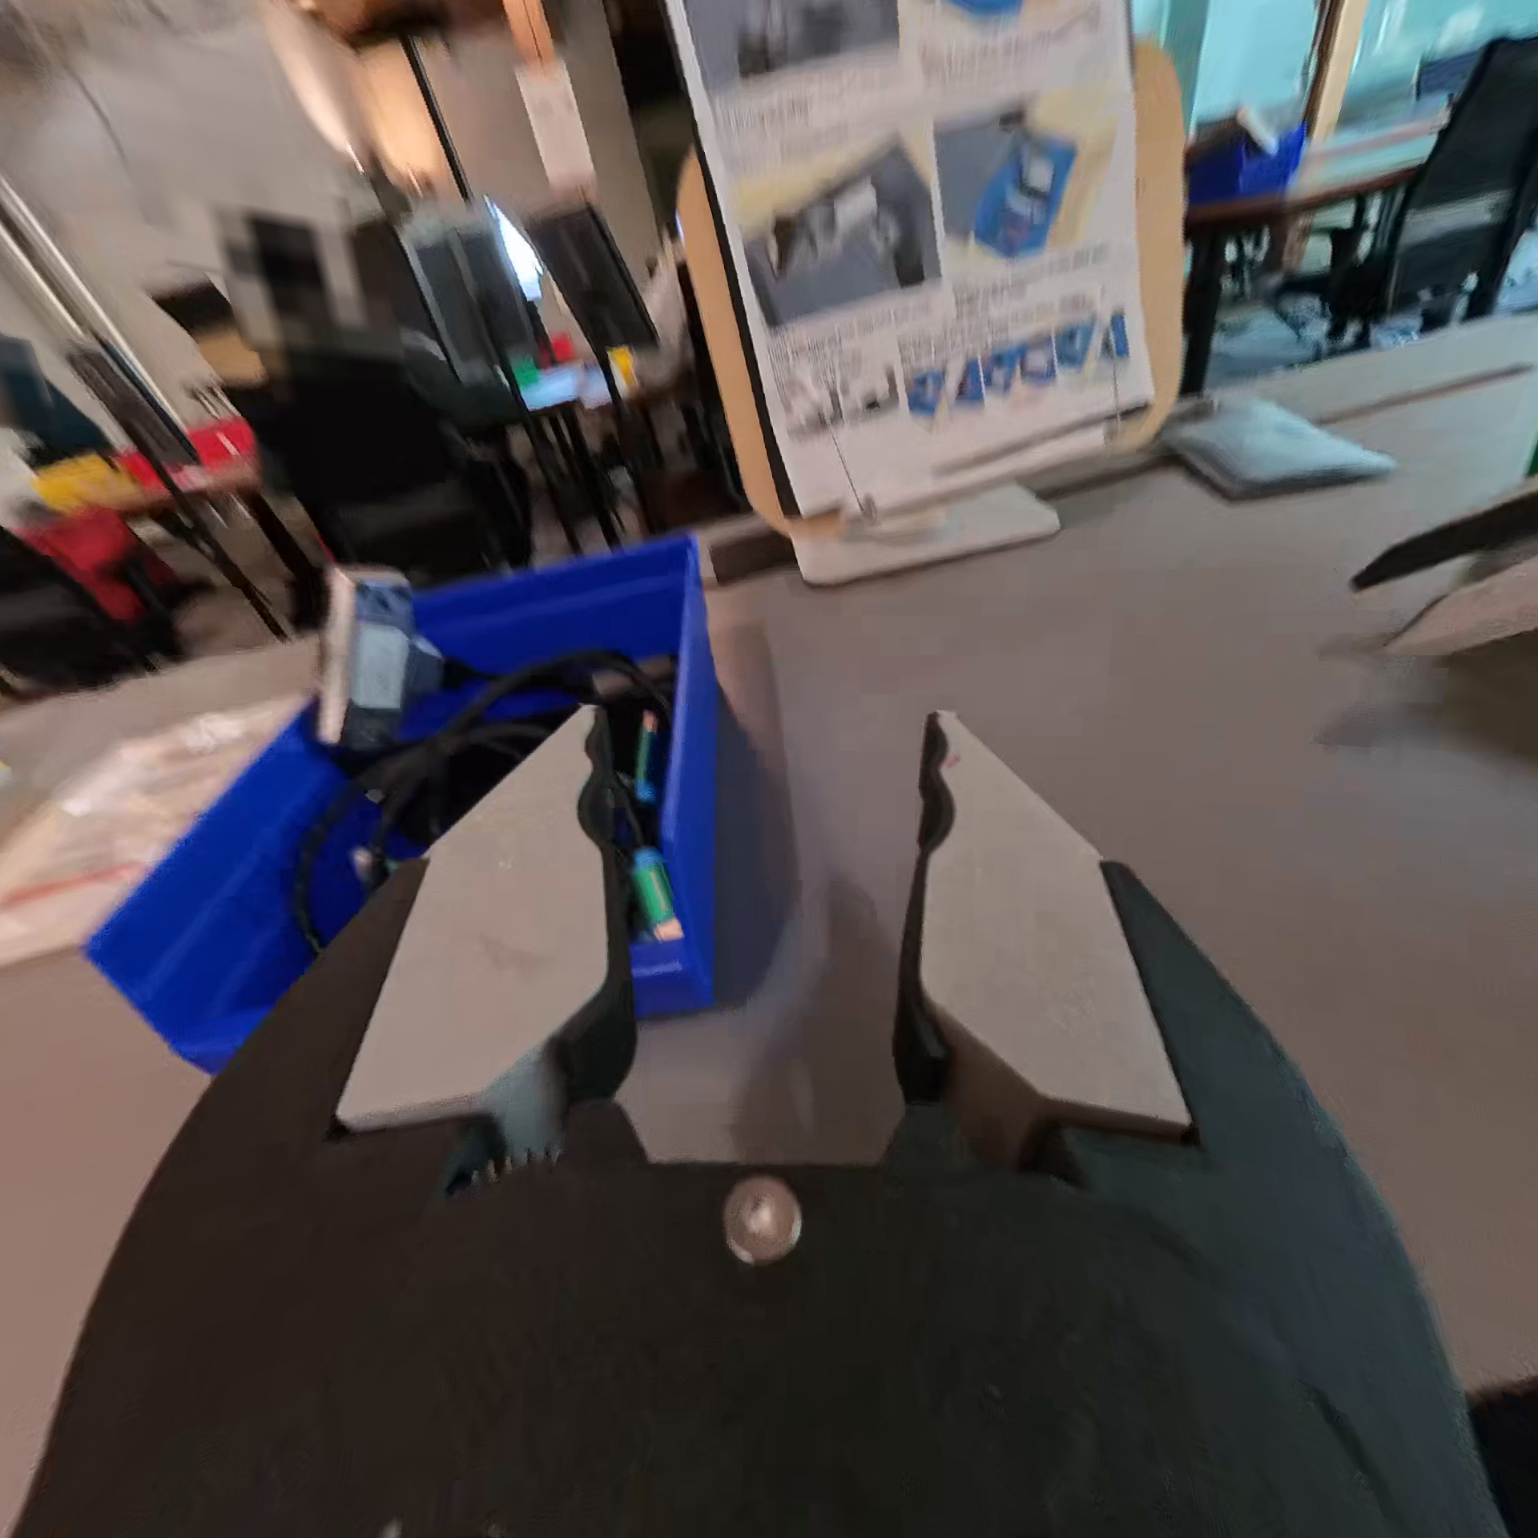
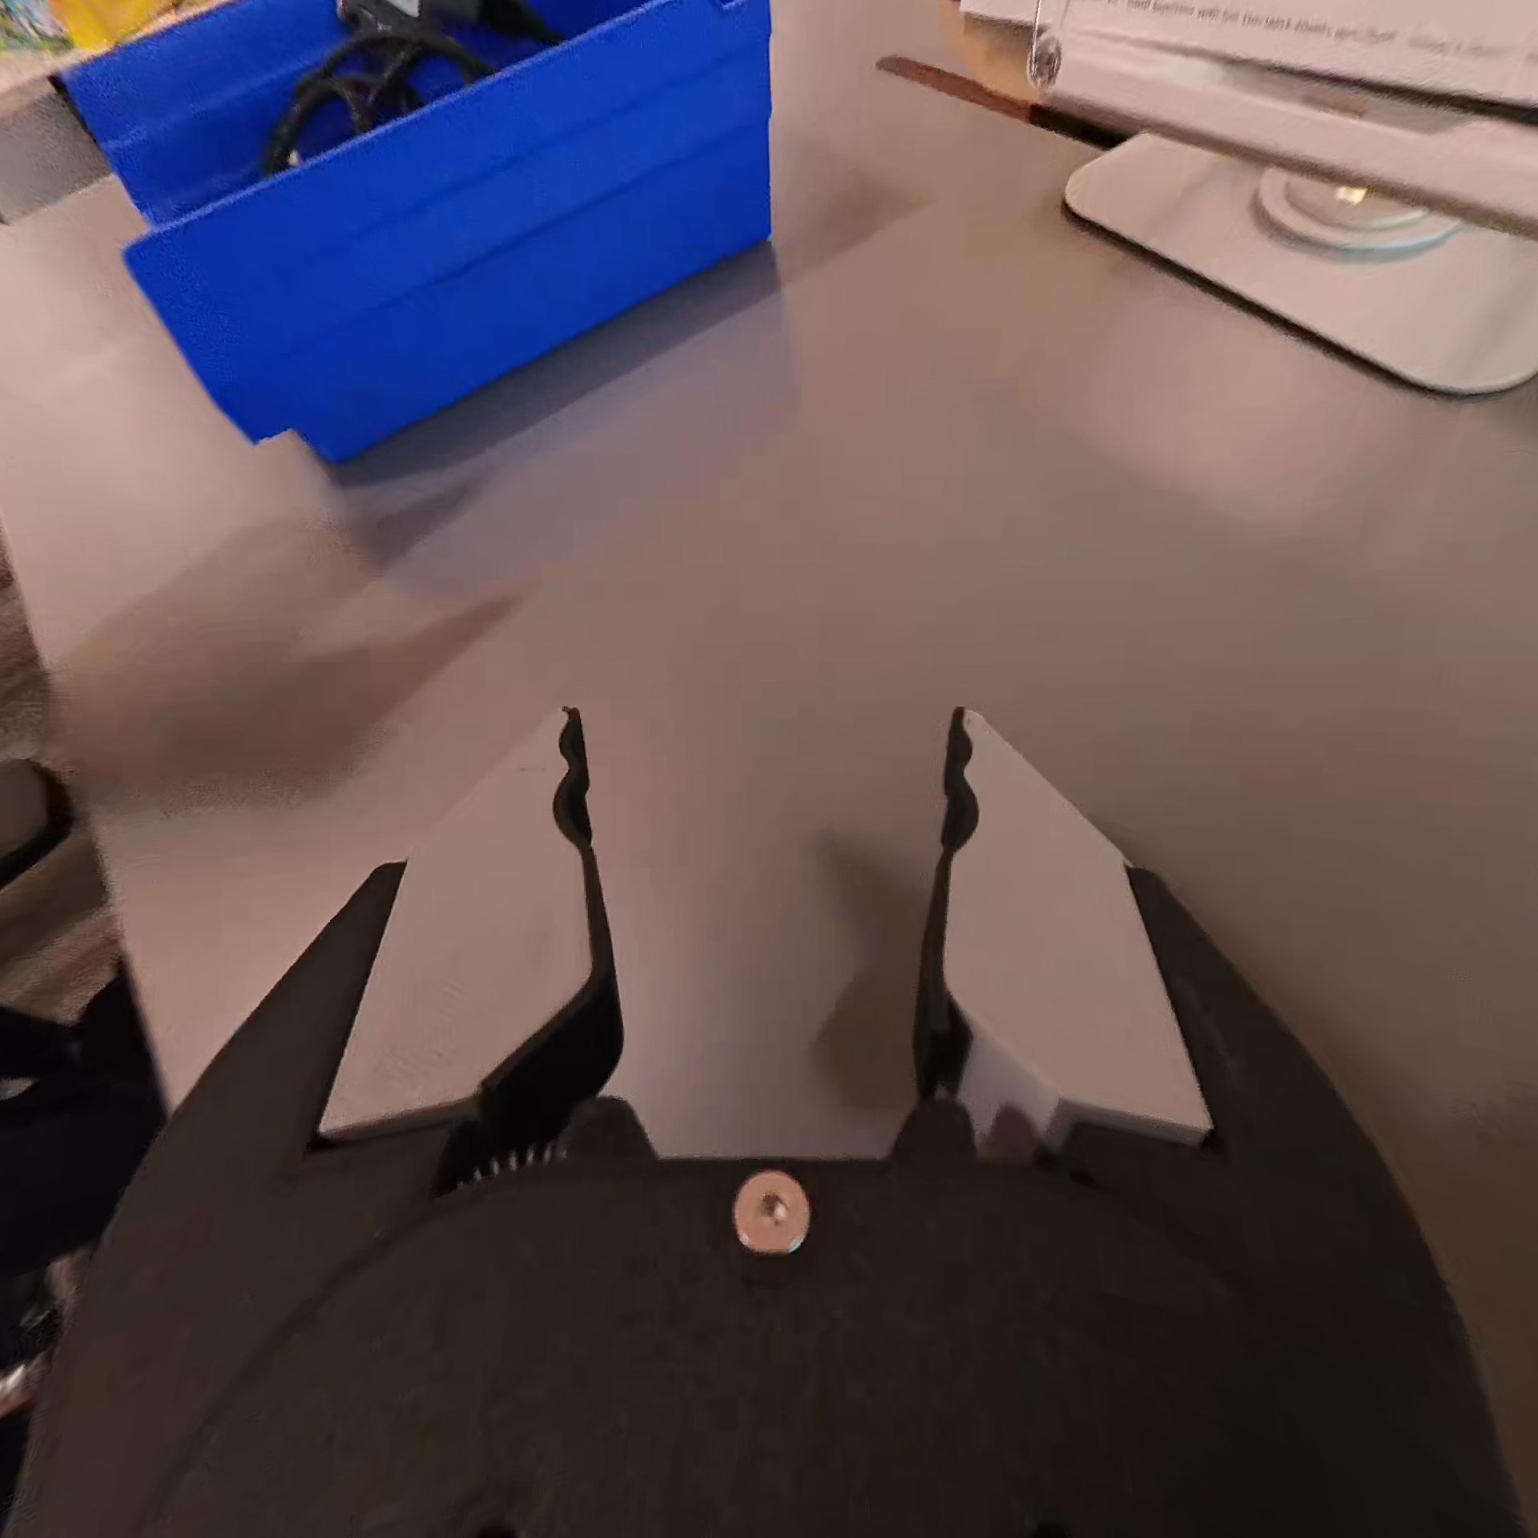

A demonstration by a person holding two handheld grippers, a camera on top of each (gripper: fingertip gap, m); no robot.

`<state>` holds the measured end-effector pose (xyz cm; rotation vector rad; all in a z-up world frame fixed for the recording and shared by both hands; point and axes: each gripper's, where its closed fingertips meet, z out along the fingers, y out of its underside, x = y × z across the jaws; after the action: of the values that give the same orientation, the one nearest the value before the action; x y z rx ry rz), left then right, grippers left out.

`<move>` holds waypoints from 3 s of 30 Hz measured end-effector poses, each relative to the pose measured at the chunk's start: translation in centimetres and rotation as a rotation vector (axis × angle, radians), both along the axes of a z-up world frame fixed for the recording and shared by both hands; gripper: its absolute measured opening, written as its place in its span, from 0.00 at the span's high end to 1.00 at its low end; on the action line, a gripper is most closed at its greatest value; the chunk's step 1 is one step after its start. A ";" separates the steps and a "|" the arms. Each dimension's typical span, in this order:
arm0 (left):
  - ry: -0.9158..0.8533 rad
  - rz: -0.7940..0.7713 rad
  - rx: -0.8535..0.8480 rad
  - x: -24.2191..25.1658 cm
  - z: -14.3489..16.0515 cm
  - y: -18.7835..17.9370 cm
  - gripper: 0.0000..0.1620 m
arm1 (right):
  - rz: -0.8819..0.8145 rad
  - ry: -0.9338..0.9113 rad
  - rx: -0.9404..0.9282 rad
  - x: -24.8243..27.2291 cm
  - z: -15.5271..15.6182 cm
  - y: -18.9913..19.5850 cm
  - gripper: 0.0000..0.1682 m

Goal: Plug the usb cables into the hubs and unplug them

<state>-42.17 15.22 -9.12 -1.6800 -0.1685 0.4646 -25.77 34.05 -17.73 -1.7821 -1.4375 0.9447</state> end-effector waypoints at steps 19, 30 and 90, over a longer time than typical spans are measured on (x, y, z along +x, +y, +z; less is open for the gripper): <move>-0.140 -0.152 -0.025 -1.6 -3.5 -0.1 0.55 | 0.073 0.050 0.281 -6.0 -2.7 1.1 0.53; -0.100 0.101 -0.153 -19.2 2.6 1.5 0.57 | 0.062 0.013 0.335 -5.9 -3.2 1.1 0.58; 1.019 -0.850 -0.384 26.4 -9.2 25.5 0.87 | -0.697 0.243 0.280 9.5 4.9 18.9 0.69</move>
<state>-15.76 40.71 -18.35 -1.5003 1.3896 0.6477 -16.30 52.93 -12.83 -1.6981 -0.6681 0.5320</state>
